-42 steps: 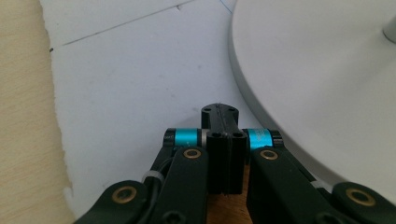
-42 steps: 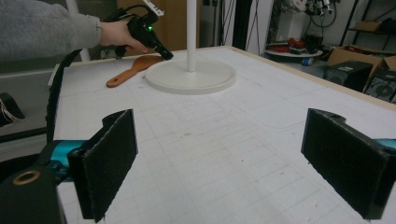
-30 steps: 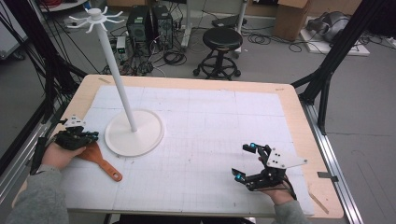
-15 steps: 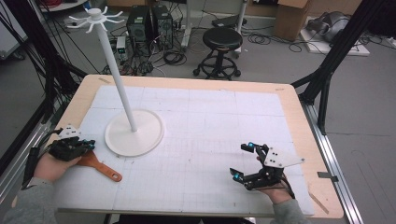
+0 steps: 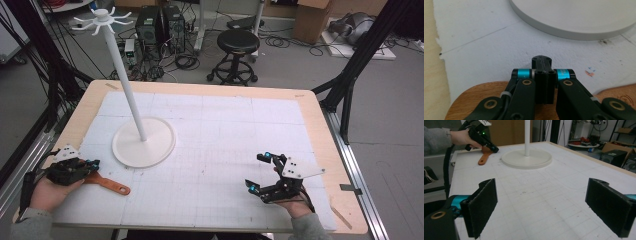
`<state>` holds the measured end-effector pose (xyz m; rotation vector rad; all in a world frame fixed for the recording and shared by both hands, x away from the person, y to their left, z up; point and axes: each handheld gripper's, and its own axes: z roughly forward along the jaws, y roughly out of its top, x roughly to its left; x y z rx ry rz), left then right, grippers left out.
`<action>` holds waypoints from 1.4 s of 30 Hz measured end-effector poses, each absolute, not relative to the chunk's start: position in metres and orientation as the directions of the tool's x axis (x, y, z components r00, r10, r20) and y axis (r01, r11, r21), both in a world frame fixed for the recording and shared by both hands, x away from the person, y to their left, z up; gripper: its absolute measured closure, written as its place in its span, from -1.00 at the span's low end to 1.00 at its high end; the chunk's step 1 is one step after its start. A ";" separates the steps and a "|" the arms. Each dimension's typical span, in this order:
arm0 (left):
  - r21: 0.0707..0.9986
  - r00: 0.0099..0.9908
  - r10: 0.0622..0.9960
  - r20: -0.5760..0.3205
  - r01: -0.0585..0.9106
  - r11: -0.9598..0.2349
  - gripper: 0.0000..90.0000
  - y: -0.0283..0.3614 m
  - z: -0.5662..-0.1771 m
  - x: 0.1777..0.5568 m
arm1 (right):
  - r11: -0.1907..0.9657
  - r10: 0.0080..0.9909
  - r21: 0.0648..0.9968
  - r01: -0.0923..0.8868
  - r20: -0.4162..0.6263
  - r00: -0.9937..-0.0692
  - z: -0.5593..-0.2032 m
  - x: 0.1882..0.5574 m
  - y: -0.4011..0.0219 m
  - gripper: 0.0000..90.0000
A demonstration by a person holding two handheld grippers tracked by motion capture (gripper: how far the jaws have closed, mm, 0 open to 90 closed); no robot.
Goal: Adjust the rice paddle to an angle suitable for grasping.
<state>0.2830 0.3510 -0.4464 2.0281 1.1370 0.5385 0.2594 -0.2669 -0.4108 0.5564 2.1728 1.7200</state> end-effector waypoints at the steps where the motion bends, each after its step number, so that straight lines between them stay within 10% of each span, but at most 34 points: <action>1: 0.767 0.522 0.853 0.006 0.545 -0.339 0.99 0.351 -0.446 0.281 | 0.202 0.483 0.974 0.105 -0.006 -0.876 -0.411 0.260 -0.266 -0.78; 42: 0.808 0.484 0.874 0.041 0.499 -0.314 0.99 0.351 -0.440 0.206 | 0.227 0.457 0.969 0.096 -0.019 -0.889 -0.410 0.258 -0.259 -0.79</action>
